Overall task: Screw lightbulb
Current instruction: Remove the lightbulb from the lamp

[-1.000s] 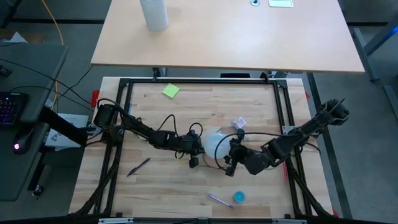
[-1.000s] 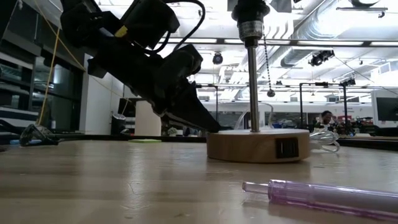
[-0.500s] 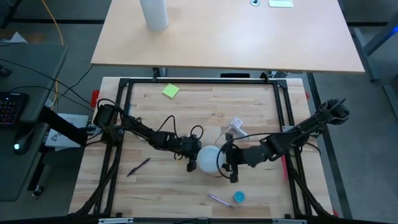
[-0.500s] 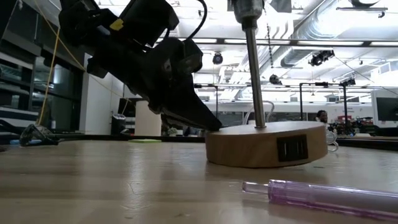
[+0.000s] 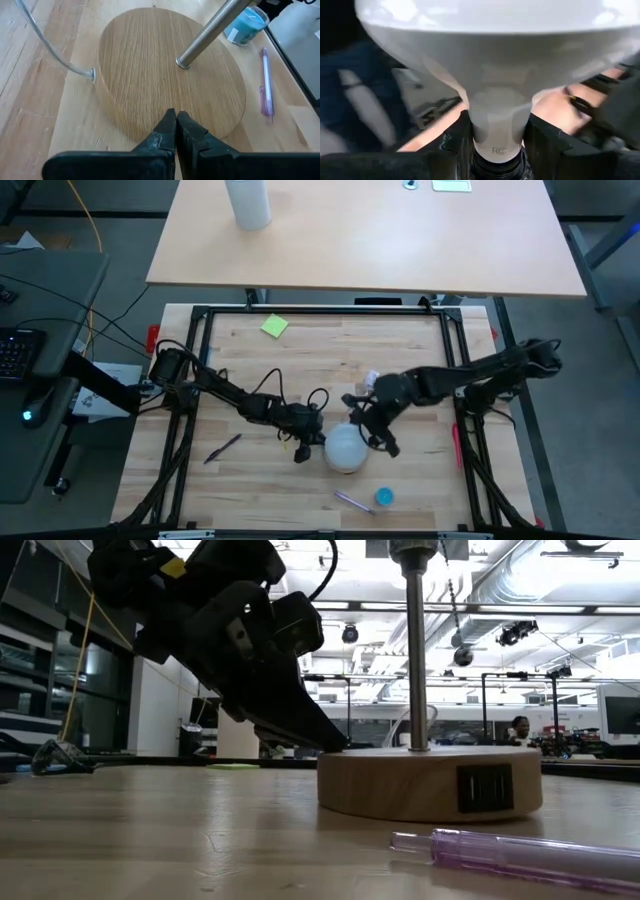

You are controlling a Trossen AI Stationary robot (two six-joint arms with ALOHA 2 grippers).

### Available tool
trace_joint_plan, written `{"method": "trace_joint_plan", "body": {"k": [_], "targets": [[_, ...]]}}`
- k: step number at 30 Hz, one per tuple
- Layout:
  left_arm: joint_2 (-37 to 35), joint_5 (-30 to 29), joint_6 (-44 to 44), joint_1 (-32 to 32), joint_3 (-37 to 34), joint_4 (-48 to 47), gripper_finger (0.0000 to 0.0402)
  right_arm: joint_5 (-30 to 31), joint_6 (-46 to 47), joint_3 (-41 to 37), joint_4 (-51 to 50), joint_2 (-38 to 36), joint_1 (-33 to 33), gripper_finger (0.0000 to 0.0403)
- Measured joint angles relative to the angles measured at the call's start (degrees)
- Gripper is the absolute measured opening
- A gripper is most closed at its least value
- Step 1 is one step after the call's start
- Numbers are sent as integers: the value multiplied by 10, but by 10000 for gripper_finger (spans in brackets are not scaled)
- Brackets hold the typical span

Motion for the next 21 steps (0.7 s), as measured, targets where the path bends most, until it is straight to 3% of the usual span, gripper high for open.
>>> {"method": "trace_joint_plan", "body": {"k": [5,10,14,17,21], "targets": [[0,-6,10,-3,0,0,0,-187,-37,-1,8,3,-62,135],[0,-9,10,-4,0,0,0,-275,-86,-2,2,4,-103,135],[1,-10,10,-3,0,0,0,-296,-107,-2,1,4,-118,135],[1,-10,9,-3,0,0,0,-278,-73,-2,5,4,-122,137],[1,-10,5,-2,0,0,0,-228,27,-1,6,0,-120,189]]}}
